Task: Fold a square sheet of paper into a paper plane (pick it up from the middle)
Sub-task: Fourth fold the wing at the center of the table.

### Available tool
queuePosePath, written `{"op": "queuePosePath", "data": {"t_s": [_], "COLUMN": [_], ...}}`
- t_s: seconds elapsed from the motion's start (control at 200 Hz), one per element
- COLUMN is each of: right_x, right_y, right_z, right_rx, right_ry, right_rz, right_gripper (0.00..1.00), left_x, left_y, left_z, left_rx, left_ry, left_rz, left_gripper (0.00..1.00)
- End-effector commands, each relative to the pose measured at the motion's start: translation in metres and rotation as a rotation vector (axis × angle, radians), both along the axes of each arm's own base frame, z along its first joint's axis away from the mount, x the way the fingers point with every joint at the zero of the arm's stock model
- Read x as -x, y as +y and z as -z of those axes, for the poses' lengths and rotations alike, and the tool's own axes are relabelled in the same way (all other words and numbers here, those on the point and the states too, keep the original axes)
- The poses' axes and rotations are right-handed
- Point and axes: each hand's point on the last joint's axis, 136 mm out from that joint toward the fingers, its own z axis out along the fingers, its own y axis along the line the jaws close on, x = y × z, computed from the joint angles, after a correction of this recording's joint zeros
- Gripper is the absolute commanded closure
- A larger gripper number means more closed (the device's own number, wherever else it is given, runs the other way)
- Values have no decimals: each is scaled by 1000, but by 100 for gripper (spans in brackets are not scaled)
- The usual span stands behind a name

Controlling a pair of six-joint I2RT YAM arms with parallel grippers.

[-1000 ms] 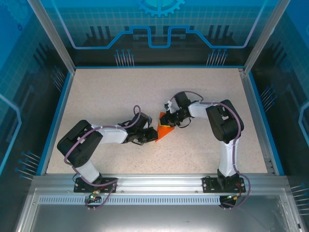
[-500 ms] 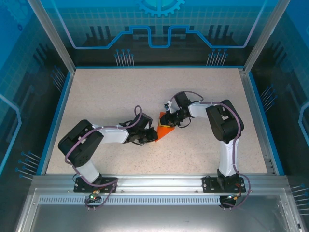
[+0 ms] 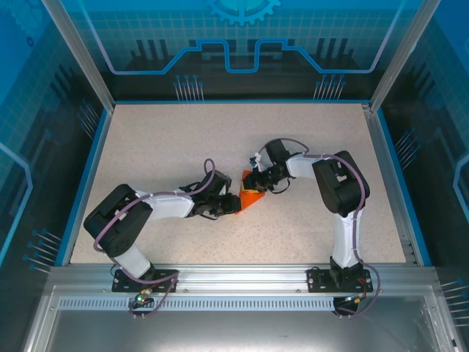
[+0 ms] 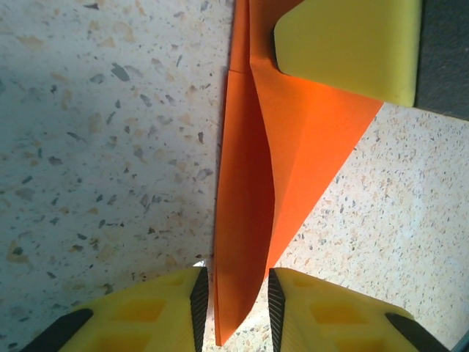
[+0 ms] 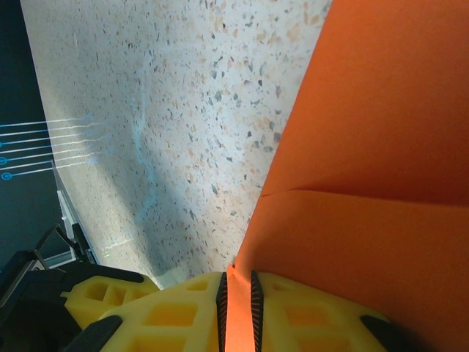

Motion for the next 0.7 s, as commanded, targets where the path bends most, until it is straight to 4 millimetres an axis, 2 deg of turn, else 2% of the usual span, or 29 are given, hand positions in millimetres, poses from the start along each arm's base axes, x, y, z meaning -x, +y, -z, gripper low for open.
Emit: {"op": "queuePosePath", "data": {"t_s": [0.0, 0.23, 0.345, 0.54, 0.695], "right_x": [2, 3, 2, 2, 3], "right_y": [-13, -14, -13, -13, -13], "right_z": [30, 30, 30, 30, 29], "right_rx": [85, 86, 84, 83, 83], "right_ry": [34, 34, 32, 34, 32], "right_rz": [15, 14, 15, 16, 13], "right_gripper": [81, 80, 80, 80, 80], "left_x": [-2, -2, -2, -2, -2], "left_y": [-4, 2, -5, -10, -12], "left_z": [0, -14, -17, -1, 8], "left_rx": [-12, -11, 8, -47, -67], "left_ry": [-7, -59, -53, -6, 9], "left_rz": [14, -9, 21, 40, 37], "left_gripper": [69, 67, 65, 65, 71]}}
